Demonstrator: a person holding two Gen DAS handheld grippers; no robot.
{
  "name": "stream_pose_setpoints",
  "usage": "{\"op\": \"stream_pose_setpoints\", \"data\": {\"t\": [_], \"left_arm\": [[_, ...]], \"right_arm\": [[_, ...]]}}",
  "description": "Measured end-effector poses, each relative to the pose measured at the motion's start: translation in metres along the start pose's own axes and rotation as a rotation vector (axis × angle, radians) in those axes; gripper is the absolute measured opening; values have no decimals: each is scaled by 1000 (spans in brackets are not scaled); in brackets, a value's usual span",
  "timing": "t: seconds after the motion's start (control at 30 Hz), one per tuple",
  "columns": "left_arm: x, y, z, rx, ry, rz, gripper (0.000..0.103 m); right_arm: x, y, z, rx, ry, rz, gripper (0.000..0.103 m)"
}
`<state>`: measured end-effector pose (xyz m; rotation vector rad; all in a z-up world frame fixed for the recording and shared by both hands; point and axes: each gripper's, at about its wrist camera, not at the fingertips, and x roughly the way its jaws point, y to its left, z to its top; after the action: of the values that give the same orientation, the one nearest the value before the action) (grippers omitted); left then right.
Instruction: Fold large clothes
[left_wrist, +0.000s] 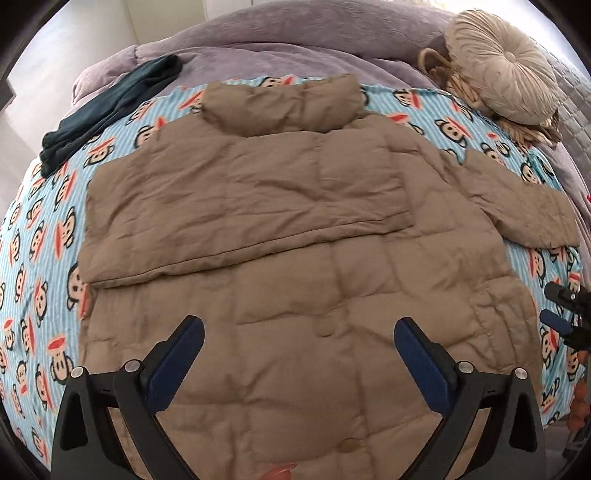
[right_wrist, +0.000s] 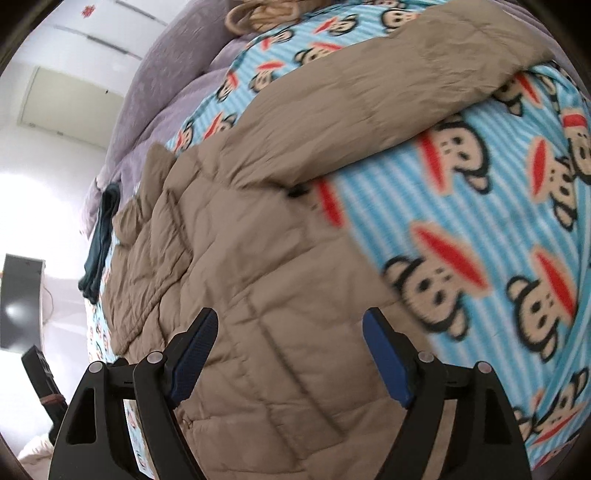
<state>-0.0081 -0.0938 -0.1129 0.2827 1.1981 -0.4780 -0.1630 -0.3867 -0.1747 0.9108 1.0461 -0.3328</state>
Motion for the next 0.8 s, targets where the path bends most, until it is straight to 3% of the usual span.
{"op": "stream_pose_setpoints", "data": {"t": [0.07,0.13,0.3,0.47,0.67,0.8], "left_arm": [[0,-10,3,9,0,1,103],[1,-18,6,16,2,1,103],[9,-36,12,29,21,7,103],[18,-49,19,33,21,21,103],[34,-55,27,34,61,-1,103],[35,-59,34,35,39,-17,103]], "right_arm": [[-5,-15,10,32,-13,12,85],[-11,-29,21,56,-36,24,103],[-22,-57,50,98,-102,27,103],[-22,-94,92,170,-155,-59,103],[-19,-148,144,352,-239,29,103],[-10,-175,168,486,-279,130,102]]}}
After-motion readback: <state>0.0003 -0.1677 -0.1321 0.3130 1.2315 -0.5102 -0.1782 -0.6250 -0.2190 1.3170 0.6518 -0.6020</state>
